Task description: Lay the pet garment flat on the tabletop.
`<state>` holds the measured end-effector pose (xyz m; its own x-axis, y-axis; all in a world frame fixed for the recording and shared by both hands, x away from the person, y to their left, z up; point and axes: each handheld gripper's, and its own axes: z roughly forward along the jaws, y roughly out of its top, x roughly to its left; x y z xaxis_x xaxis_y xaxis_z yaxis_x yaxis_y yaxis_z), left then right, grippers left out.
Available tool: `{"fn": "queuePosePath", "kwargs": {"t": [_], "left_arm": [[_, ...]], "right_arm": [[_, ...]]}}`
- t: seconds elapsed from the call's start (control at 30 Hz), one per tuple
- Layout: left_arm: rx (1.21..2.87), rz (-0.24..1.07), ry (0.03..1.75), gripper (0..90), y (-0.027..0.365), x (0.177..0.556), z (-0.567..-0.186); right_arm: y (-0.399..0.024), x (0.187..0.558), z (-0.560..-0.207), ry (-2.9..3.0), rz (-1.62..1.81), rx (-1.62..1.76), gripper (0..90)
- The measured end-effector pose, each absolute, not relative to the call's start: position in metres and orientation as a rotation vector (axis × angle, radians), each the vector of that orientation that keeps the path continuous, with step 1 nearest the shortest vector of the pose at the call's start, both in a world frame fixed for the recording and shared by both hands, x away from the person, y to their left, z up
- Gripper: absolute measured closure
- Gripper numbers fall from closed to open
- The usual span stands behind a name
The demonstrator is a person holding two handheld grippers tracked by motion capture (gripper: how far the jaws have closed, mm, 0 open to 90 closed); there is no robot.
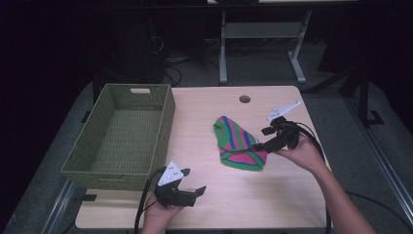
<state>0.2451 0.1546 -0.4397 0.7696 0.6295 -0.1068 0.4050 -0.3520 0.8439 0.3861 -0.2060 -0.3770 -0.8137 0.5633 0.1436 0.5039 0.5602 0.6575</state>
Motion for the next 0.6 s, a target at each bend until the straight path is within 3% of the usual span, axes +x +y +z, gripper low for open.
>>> {"fn": "queuePosePath", "kwargs": {"t": [0.6], "left_arm": [[1.986,0.295,0.776,17.2,0.157,0.246,-0.438]], "right_arm": [[-0.172,0.424,-0.394,2.767,1.018,0.941,20.1]]}}
